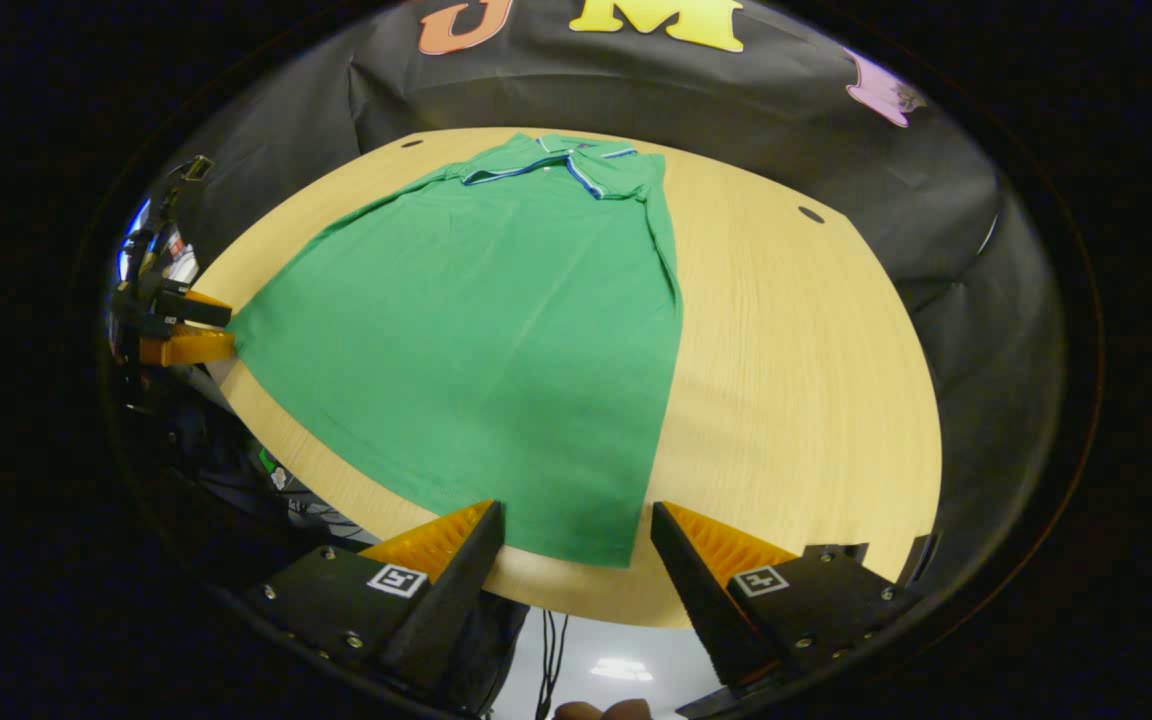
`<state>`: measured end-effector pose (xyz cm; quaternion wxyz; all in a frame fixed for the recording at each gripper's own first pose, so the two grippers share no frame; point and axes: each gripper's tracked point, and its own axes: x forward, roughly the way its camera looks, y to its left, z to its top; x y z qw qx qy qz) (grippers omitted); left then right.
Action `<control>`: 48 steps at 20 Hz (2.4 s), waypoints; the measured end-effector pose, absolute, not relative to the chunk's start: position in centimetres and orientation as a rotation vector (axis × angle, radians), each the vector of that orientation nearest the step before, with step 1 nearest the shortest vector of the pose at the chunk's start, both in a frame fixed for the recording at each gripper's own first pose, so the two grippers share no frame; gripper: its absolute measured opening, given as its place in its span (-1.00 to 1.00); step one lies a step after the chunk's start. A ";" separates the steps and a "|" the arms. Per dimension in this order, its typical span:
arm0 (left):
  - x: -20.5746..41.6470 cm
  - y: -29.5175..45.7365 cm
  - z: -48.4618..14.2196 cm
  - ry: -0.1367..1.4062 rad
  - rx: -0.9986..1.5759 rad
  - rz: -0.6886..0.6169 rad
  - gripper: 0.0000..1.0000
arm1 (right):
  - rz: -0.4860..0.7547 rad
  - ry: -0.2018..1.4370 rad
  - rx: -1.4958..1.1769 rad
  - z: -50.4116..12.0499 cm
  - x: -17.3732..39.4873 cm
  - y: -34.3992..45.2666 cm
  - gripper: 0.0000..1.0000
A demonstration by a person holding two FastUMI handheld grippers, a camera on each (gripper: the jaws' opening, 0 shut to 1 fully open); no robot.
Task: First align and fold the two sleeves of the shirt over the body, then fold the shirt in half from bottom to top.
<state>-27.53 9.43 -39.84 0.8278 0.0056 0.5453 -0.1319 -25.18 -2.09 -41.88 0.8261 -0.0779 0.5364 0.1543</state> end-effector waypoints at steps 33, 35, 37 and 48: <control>-21.8 4.9 -34.8 1.103 -0.108 -0.363 -0.94 | 0.388 1.140 0.053 -37.4 -19.1 -1.8 -0.97; -20.9 5.0 -34.1 1.075 -0.081 -0.371 -0.94 | 0.392 1.128 0.049 -36.8 -18.4 -1.7 -0.97; -20.2 5.0 -33.6 1.057 -0.070 -0.378 -0.94 | 0.394 1.115 0.044 -36.2 -17.8 -1.7 -0.96; -15.1 5.0 -29.7 0.944 -0.040 -0.418 -0.94 | 0.368 1.036 0.084 -32.1 -12.8 -2.7 -0.98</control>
